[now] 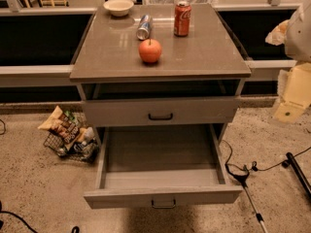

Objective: Place apple into middle drawer

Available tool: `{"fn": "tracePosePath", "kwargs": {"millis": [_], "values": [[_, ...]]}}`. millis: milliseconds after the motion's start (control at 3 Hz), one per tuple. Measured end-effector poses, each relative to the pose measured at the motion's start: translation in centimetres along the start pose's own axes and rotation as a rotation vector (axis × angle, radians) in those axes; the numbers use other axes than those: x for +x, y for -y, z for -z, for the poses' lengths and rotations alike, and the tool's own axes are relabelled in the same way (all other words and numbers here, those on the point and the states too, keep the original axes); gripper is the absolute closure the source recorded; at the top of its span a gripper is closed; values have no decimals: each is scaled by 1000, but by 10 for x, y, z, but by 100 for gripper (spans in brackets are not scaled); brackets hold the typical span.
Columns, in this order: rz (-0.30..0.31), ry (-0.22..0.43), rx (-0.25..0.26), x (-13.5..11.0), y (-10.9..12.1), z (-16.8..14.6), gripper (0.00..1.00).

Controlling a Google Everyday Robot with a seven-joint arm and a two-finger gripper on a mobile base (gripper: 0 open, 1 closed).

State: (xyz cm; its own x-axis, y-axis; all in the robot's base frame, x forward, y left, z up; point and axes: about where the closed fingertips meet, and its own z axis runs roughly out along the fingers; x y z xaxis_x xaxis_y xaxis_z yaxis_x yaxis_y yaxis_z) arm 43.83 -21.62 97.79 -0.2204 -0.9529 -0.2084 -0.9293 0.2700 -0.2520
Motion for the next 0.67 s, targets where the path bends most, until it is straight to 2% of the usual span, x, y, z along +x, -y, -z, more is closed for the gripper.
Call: {"fn": "tracePosePath", "kwargs": {"millis": [333, 667], "values": [[0, 0, 0, 0, 0, 0, 0], [-2, 73, 37, -5, 33, -15, 0]]}}
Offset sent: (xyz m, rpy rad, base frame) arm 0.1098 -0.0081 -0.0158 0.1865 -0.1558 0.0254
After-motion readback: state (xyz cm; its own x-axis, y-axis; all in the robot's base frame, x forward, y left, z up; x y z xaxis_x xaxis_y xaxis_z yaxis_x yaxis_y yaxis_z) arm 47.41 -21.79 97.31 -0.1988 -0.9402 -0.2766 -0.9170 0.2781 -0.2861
